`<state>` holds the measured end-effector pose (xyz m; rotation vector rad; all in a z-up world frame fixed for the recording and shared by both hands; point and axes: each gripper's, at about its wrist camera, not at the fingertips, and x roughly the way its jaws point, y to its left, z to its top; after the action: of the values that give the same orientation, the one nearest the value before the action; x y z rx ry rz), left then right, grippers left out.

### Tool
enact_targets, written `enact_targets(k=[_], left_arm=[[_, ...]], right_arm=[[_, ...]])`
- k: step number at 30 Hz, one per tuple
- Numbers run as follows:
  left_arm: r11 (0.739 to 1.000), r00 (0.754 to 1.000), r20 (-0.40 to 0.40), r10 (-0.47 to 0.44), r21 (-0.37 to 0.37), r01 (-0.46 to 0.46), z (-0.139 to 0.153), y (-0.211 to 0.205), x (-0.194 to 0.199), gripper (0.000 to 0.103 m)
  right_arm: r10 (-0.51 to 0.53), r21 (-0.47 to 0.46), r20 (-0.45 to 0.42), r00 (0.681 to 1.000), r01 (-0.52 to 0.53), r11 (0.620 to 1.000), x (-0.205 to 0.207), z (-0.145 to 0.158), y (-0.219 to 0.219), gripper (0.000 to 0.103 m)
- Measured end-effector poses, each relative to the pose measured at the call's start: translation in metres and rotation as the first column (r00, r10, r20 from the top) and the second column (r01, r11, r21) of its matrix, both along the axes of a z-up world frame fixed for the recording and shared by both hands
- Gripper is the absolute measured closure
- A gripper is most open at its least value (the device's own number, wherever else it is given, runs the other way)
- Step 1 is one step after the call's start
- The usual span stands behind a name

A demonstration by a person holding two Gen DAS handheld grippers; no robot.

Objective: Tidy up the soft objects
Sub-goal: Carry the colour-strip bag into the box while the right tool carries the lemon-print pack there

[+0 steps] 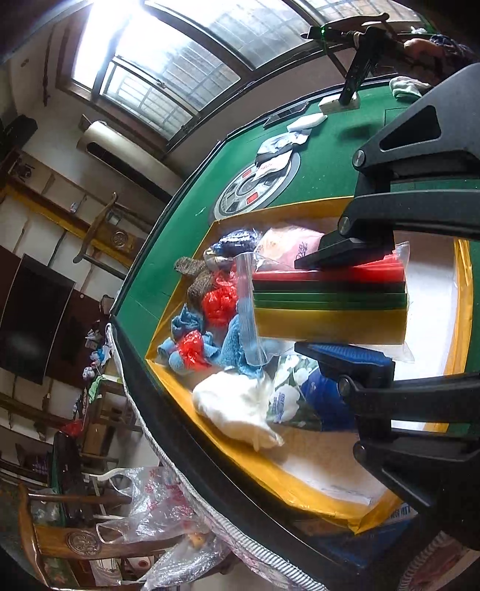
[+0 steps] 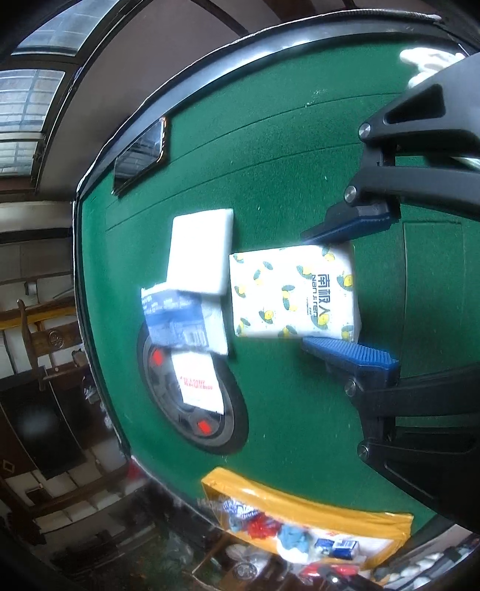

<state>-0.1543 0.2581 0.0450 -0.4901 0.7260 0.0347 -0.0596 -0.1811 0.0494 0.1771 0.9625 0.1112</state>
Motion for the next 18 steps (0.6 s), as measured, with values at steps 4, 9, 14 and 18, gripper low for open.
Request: enact_targets(k=[4,9,14,18], left_arm=[[1.0,1.0,-0.023,0.01,-0.005,-0.01,-0.006,0.005,0.001,0.069],[1.0,0.998,-0.054,-0.016,-0.003,0.016,-0.012,0.0,0.002,0.069],[0.998,0.995,-0.081,-0.058,0.01,0.059,-0.016,-0.01,-0.002,0.069],[0.997,0.991,-0.116,-0.071,0.026,0.074,-0.021,-0.013,-0.007,0.069]], right_arm=[[0.1,0.028,0.034,0.994,-0.101,0.994,-0.002,0.018,0.041,0.058],[0.267,0.066,0.052,0.962,-0.27,0.961,-0.004,0.029,0.114,0.058],[0.419,0.084,0.051,0.906,-0.422,0.903,-0.011,0.029,0.183,0.058],[0.505,0.068,0.04,0.862,-0.506,0.86,-0.018,0.024,0.228,0.058]])
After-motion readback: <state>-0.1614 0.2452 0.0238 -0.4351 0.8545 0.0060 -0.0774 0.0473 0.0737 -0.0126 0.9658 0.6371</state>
